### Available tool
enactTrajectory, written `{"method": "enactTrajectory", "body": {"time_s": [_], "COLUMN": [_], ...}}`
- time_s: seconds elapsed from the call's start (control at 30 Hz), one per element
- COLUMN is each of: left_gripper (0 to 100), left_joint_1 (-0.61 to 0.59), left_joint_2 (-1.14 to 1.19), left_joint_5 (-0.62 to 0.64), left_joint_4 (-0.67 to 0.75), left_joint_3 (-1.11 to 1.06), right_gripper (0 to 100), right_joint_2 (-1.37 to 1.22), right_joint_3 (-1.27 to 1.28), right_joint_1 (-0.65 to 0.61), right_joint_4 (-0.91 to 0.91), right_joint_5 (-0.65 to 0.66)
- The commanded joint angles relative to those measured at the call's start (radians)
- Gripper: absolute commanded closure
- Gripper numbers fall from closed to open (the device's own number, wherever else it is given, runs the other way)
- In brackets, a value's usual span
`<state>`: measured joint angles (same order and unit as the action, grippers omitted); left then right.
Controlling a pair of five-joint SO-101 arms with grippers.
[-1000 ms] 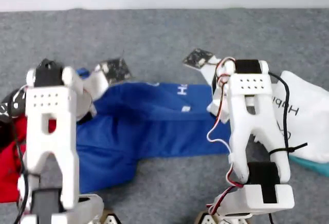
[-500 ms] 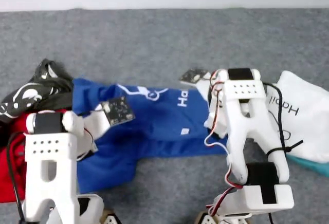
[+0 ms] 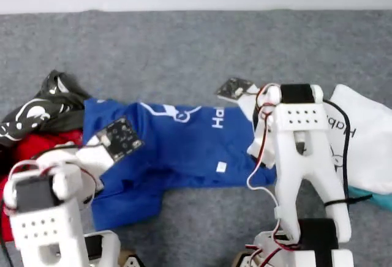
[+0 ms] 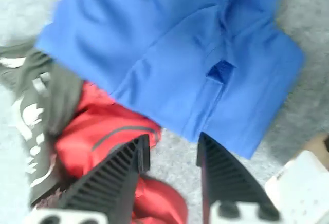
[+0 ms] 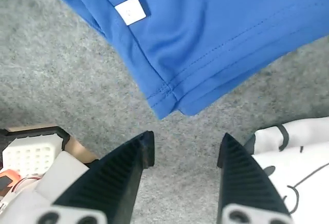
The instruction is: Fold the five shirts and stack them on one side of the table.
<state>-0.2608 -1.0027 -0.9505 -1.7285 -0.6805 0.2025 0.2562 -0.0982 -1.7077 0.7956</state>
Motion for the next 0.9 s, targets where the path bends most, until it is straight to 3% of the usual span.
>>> {"method": "enactTrajectory", "body": {"time_s": [0.0,0.13,0.23,0.33,0.43,0.63,0.87], "left_gripper": [84,85,92,100,100,100,100], "left_joint_1": [-0.025,-0.083,-0.133,-0.173,-0.219,-0.319,-0.628], "left_joint_2": [-0.071,-0.098,-0.124,-0.175,-0.249,-0.397,-0.422], "left_joint_5": [0.009,0.021,0.092,0.198,0.265,0.328,0.387], "left_joint_4": [-0.029,-0.026,-0.025,-0.025,-0.025,-0.021,0.018], "left_joint_3": [-0.010,-0.019,-0.012,-0.022,-0.025,-0.025,-0.027], "right_gripper": [78.5,79.0,86.9,99.8,97.7,98.8,96.8], "right_joint_2": [0.051,0.050,0.033,-0.033,-0.122,-0.182,-0.193], "right_joint_3": [-0.009,-0.006,-0.003,-0.005,-0.009,-0.011,-0.129], "right_joint_1": [0.004,0.002,-0.024,-0.062,-0.090,-0.295,-0.550], "right_joint_4": [0.025,0.208,0.335,0.380,0.354,0.334,0.358], "right_joint_5": [-0.009,-0.095,-0.186,-0.244,-0.293,-0.373,-0.379]}}
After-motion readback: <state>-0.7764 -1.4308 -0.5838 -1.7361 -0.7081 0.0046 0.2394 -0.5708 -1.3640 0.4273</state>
